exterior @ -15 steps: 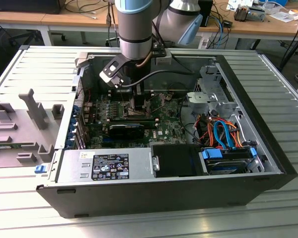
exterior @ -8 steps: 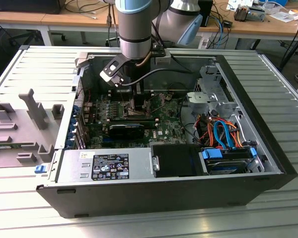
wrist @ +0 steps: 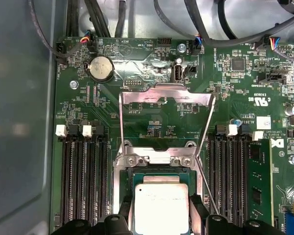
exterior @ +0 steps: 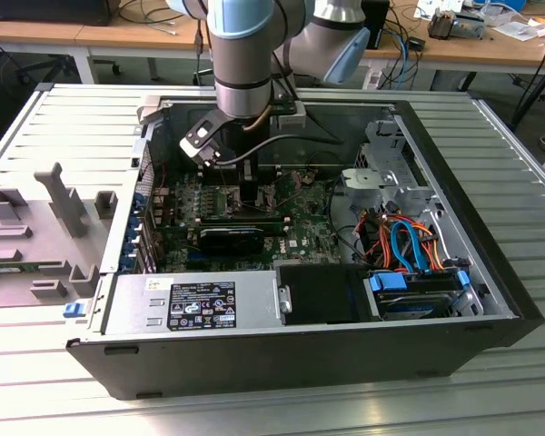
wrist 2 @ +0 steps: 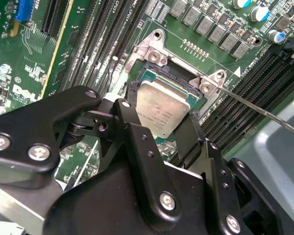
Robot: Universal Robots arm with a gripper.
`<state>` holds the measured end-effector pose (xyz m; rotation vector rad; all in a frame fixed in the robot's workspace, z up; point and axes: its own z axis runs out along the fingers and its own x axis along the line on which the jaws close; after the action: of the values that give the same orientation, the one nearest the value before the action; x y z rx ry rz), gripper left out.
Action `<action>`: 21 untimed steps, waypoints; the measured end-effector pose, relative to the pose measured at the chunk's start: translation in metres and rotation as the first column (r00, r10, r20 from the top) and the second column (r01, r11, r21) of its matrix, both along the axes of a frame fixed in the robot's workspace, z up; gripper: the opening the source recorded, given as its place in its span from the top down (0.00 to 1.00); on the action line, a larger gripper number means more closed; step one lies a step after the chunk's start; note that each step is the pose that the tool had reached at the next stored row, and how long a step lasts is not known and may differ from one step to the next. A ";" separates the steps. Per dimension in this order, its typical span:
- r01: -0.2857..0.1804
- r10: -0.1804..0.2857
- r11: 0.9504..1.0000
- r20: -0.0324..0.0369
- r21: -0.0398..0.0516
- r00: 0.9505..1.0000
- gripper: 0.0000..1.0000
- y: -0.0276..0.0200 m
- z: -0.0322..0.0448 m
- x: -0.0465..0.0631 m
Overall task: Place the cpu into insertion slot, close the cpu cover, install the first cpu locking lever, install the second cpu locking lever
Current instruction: 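Place the cpu into insertion slot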
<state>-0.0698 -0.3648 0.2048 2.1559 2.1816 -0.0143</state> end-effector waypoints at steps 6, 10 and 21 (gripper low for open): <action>0.000 0.000 1.000 0.000 0.000 1.000 0.46 0.0000 -0.0036 0.000; 0.001 -0.001 1.000 0.000 0.000 1.000 0.46 -0.0001 -0.0057 0.000; 0.002 -0.002 1.000 0.000 0.000 1.000 0.46 0.0002 -0.0063 0.002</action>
<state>-0.0678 -0.3646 0.1985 2.1580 2.1795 -0.0145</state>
